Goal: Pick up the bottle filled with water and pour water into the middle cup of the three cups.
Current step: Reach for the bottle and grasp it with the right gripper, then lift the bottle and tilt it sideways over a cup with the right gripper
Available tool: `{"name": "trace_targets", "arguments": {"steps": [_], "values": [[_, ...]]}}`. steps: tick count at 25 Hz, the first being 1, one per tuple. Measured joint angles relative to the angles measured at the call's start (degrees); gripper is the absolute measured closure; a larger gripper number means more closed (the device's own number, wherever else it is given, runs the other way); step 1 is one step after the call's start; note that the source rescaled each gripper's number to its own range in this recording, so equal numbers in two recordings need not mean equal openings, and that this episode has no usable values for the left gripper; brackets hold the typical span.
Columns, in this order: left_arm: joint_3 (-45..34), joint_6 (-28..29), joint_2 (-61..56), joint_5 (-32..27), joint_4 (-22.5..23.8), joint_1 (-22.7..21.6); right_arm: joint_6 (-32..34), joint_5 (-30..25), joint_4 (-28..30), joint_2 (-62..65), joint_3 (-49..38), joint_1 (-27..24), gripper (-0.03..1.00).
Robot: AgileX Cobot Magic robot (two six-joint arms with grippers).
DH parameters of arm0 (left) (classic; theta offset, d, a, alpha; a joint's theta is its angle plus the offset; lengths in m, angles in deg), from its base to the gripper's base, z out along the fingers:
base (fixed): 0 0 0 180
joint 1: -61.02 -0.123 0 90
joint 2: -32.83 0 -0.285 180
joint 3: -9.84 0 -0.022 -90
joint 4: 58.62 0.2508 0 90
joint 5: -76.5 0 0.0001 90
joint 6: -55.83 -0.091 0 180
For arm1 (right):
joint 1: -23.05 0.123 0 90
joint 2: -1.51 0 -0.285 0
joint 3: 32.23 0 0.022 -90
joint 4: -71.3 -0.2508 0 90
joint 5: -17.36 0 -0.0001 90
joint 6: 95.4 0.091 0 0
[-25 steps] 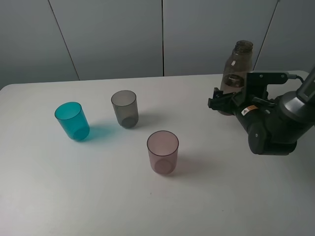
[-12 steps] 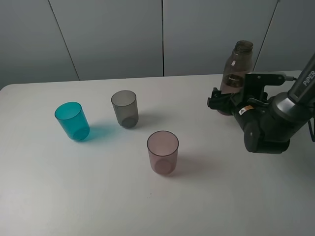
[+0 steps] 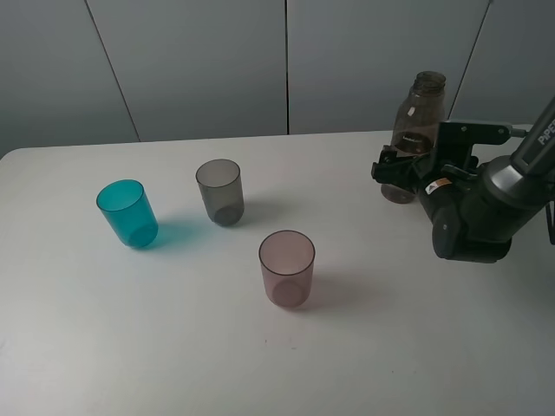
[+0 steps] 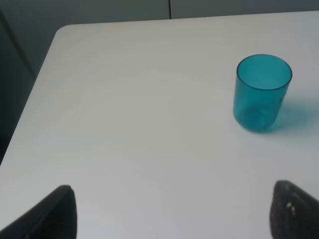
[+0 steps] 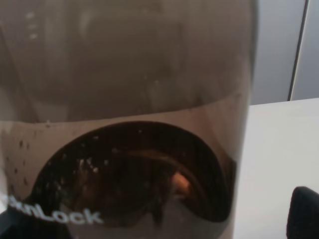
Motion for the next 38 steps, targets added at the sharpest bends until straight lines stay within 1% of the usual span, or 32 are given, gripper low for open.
{"name": "trace_targets", "arguments": {"steps": [8,15,17,20,21,28,30,32,33,34,35,36,38], "values": [[0.0,0.0,0.0,0.0,0.0,0.0,0.0,0.0,0.3,-1.65,2.46,-0.36,-0.03],[0.0,0.0,0.0,0.0,0.0,0.0,1.2,-0.02,0.3,-3.73,2.58,-0.45,-0.03],[0.0,0.0,0.0,0.0,0.0,0.0,1.46,-0.02,0.3,-3.82,2.58,-0.45,0.0],[0.0,0.0,0.0,0.0,0.0,0.0,1.46,-0.02,0.3,-3.82,2.69,-0.45,0.09],[0.0,0.0,0.0,0.0,0.0,0.0,1.46,-0.02,0.3,-3.82,2.69,-0.45,0.11],[0.0,0.0,0.0,0.0,0.0,0.0,1.66,-0.02,0.3,-3.82,2.8,-0.45,0.12],[0.0,0.0,0.0,0.0,0.0,0.0,1.66,-0.02,0.53,-3.82,2.8,-0.45,0.14],[0.0,0.0,0.0,0.0,0.0,0.0,1.66,-0.02,0.77,-3.82,2.8,-0.45,0.26],[0.0,0.0,0.0,0.0,0.0,0.0,1.66,-0.02,1.02,-3.82,2.8,-0.45,0.37],[0.0,0.0,0.0,0.0,0.0,0.0,1.78,-0.02,1.41,-3.82,2.8,-0.45,0.56],[0.0,0.0,0.0,0.0,0.0,0.0,1.78,-0.02,1.91,-3.82,2.8,-0.45,0.79],[0.0,0.0,0.0,0.0,0.0,0.0,1.78,-0.02,1.98,-3.82,2.8,-0.45,0.95],[0.0,0.0,0.0,0.0,0.0,0.0,1.78,0.07,1.88,-3.82,2.88,-0.45,0.94]]}}
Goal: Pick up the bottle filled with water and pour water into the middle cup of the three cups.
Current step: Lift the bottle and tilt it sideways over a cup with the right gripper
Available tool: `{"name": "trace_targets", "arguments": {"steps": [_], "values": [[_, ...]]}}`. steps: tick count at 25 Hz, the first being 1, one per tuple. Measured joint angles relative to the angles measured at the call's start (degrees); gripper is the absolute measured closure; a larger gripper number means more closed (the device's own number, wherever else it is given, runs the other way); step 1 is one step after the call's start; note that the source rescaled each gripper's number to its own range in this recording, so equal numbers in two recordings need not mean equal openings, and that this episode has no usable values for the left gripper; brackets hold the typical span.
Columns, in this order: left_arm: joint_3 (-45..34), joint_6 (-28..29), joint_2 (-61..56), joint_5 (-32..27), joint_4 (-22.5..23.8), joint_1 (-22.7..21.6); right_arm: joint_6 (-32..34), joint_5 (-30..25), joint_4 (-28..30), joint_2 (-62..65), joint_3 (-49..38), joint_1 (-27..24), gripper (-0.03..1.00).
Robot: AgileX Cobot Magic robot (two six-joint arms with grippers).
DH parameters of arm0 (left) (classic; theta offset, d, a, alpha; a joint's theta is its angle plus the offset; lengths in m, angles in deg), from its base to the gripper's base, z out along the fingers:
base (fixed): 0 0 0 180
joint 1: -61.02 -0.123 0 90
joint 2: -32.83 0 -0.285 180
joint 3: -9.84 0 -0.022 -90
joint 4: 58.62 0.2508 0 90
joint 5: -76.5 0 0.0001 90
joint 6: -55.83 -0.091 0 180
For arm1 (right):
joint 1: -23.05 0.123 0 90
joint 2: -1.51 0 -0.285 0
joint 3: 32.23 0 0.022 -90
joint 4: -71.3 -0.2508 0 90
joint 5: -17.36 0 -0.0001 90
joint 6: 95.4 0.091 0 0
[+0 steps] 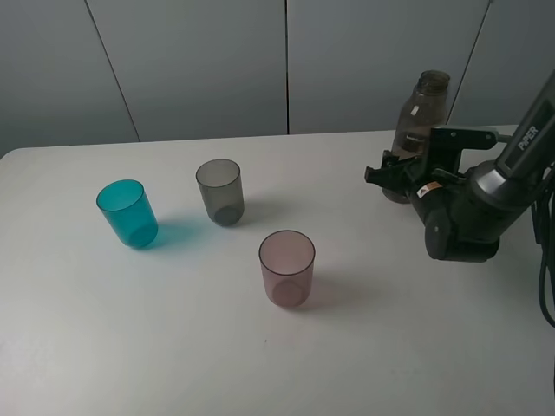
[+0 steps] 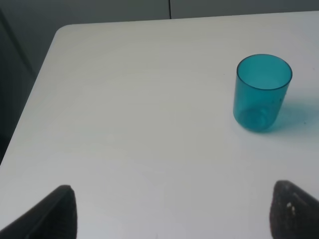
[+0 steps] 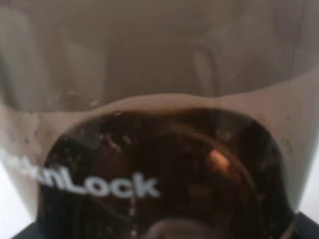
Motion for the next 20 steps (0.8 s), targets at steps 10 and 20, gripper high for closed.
{"name": "trace_targets", "arguments": {"steps": [10,20], "values": [[0.0,0.0,0.0,0.0,0.0,0.0,0.0,0.0,0.34,0.0,0.0,0.0,0.94],[0.0,0.0,0.0,0.0,0.0,0.0,-0.3,0.0,1.02,0.0,0.0,0.0,0.94]]}}
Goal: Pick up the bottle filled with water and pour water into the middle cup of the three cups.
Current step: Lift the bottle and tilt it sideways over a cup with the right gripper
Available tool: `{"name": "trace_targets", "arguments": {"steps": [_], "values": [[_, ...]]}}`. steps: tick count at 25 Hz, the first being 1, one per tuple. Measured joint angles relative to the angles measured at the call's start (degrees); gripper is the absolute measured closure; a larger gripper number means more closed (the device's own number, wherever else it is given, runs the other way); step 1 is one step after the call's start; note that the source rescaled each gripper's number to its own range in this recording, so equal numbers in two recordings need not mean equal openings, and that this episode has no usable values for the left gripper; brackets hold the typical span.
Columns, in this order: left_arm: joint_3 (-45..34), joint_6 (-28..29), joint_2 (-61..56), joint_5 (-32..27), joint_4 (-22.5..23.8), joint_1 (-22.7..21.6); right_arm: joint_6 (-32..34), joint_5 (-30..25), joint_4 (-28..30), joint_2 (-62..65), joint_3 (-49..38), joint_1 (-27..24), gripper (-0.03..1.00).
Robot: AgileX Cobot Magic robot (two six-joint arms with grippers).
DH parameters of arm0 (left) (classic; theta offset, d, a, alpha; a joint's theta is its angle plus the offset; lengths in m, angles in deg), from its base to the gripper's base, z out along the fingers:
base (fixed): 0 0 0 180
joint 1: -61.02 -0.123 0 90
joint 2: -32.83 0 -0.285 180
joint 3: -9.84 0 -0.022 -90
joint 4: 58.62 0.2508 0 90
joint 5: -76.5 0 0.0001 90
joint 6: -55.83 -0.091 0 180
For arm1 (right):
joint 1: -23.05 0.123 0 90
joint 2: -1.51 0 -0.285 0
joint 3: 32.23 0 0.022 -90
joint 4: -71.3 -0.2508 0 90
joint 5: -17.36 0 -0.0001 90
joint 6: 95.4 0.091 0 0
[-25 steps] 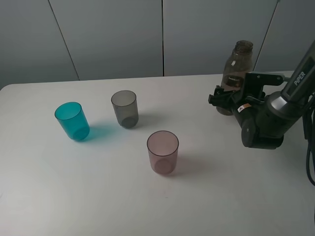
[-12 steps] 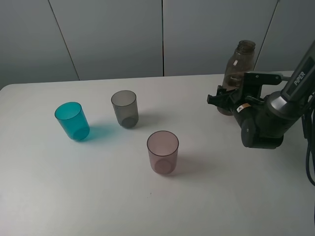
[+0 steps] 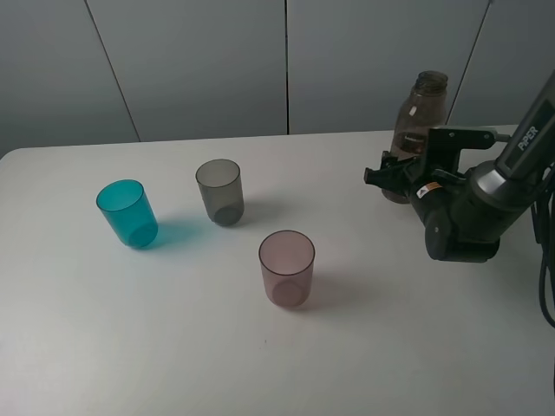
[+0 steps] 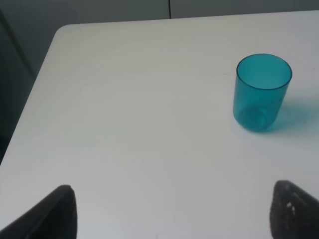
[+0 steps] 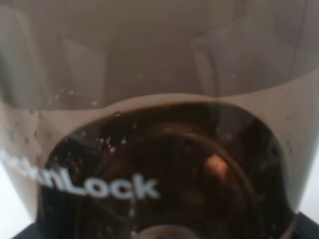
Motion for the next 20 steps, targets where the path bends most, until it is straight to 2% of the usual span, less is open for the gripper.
{"name": "trace_targets", "arguments": {"steps": [11,20], "values": [[0.0,0.0,0.0,0.0,0.0,0.0,0.24,-0.11,0.21,0.0,0.16,0.0,0.94],[0.0,0.0,0.0,0.0,0.0,0.0,0.0,-2.6,0.95,1.84,0.41,-0.04,0.95]]}}
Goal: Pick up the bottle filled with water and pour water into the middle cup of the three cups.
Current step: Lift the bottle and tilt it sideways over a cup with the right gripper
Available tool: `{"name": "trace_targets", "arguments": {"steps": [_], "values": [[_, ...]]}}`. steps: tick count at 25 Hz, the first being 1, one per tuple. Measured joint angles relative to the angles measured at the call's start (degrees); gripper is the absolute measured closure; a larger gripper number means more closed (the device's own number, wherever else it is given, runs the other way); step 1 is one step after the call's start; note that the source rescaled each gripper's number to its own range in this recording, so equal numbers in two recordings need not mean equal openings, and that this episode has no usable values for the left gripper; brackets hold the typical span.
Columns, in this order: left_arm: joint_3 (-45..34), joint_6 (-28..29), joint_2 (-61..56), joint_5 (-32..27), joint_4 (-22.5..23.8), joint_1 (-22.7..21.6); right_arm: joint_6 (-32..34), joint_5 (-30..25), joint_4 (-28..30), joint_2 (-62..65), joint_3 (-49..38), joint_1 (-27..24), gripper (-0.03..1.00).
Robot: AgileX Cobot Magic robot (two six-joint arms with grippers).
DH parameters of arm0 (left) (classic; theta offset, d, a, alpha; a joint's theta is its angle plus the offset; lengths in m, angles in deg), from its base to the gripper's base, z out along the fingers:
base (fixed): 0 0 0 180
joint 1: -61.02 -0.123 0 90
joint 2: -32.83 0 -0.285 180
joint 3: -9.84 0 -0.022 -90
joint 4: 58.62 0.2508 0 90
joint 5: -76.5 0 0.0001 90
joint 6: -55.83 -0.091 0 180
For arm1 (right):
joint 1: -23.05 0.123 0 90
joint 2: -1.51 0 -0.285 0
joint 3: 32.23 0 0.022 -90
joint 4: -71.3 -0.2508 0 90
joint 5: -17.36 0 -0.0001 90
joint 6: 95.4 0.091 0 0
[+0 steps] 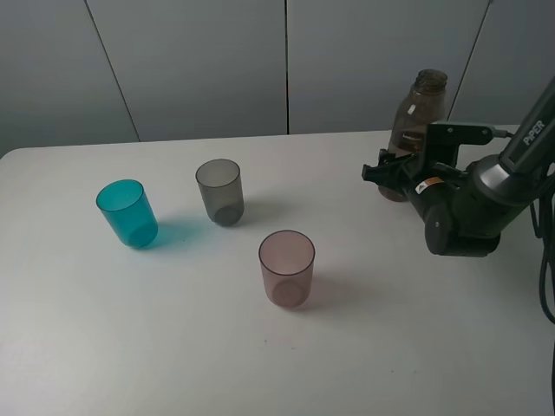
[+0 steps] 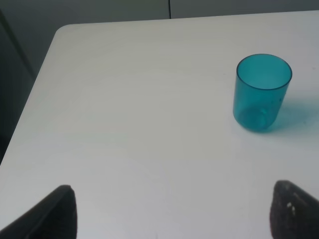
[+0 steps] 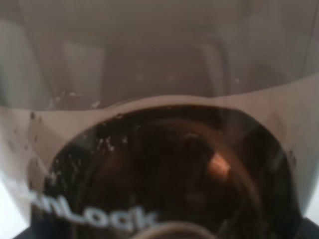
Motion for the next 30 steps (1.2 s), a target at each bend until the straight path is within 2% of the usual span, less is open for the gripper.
{"name": "trace_targets", "arguments": {"steps": [18,27,30], "values": [[0.0,0.0,0.0,0.0,0.0,0.0,-2.01,-0.09,3.48,3.75,0.0,0.0,0.96],[0.0,0.0,0.0,0.0,0.0,0.0,-2.15,-0.89,10.37,4.65,4.48,0.0,0.96],[0.0,0.0,0.0,0.0,0.0,0.0,-2.15,-3.12,13.8,4.87,7.48,0.0,0.96]]}}
